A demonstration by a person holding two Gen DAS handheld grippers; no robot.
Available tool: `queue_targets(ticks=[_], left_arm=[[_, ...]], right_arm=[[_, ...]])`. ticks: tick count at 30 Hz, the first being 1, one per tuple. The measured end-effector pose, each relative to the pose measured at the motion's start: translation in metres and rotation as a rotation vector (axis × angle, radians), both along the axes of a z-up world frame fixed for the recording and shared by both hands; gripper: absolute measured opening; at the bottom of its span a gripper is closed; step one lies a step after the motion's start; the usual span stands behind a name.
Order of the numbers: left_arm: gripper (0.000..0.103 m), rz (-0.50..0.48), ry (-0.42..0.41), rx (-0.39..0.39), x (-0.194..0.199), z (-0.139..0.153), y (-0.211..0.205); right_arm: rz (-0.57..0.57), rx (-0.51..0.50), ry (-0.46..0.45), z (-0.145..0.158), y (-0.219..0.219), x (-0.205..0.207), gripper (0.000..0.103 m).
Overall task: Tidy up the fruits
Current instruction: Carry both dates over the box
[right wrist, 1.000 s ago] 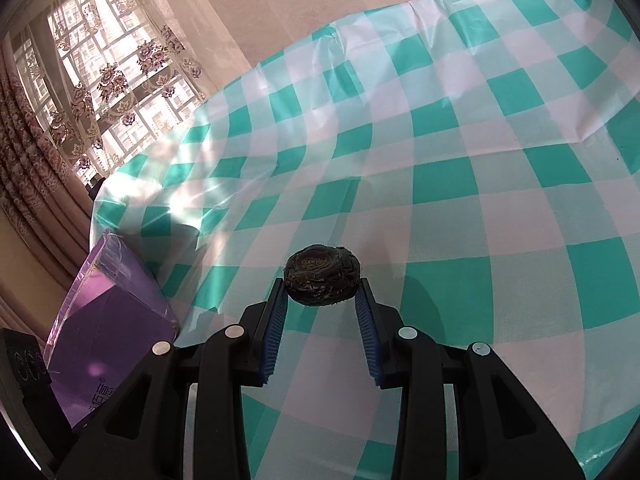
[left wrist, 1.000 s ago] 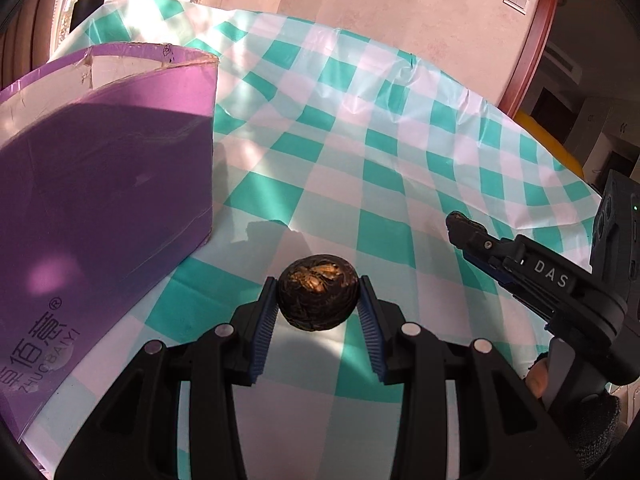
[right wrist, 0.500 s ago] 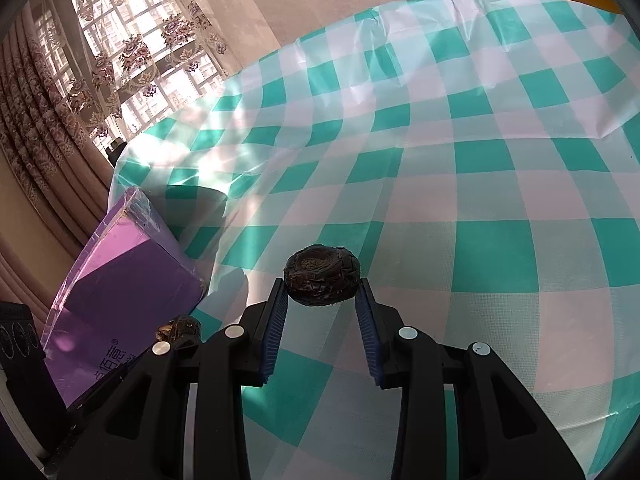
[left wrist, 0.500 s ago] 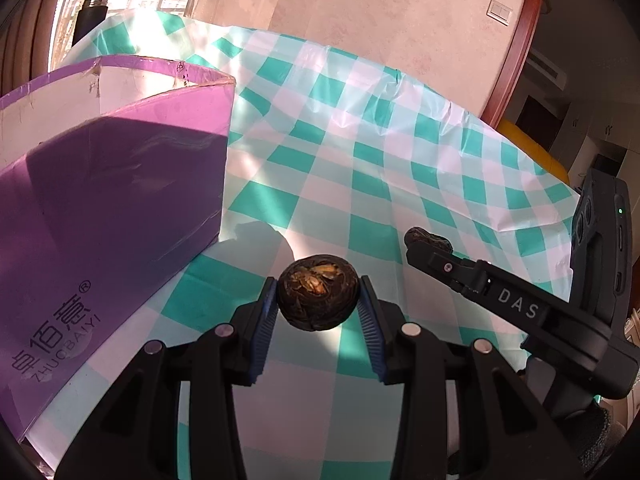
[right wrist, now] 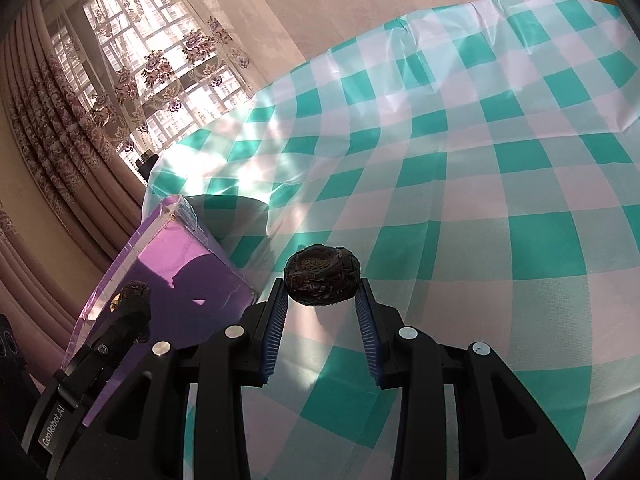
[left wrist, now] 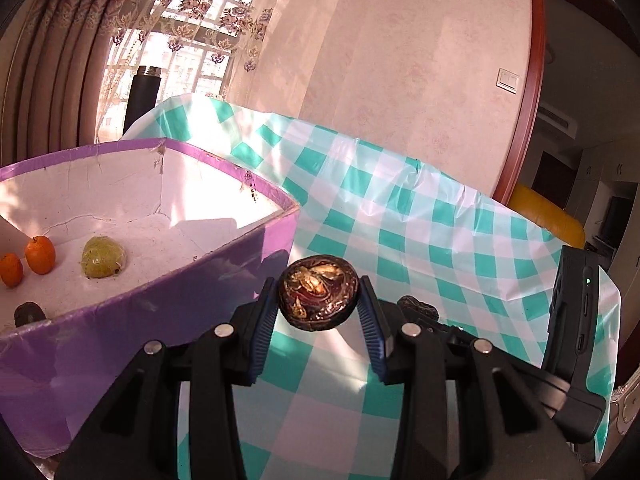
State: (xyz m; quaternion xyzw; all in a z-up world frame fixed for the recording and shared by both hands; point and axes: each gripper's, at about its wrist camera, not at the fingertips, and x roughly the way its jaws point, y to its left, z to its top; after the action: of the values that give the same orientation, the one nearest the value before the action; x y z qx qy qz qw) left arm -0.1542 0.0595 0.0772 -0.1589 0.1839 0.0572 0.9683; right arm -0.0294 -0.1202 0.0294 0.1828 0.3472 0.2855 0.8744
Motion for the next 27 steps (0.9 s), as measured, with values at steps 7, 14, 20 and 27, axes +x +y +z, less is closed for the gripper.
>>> queue_targets(ticks=[7, 14, 20, 27], left_arm=[[0.04, 0.166, -0.047, -0.015, -0.027, 0.027, 0.044], [0.04, 0.273, -0.052, -0.072, -0.044, 0.038, 0.086], [0.04, 0.343, -0.005, -0.139, -0.053, 0.035, 0.121], [0.04, 0.372, 0.123, -0.159, -0.051, 0.034, 0.145]], right_arm=[[0.078, 0.016, -0.03, 0.018, 0.03, -0.012, 0.035], [0.165, -0.018, -0.118, 0.05, 0.073, -0.025, 0.035], [0.243, -0.065, -0.179, 0.074, 0.116, -0.031, 0.035], [0.349, -0.26, -0.197, 0.085, 0.181, -0.037, 0.035]])
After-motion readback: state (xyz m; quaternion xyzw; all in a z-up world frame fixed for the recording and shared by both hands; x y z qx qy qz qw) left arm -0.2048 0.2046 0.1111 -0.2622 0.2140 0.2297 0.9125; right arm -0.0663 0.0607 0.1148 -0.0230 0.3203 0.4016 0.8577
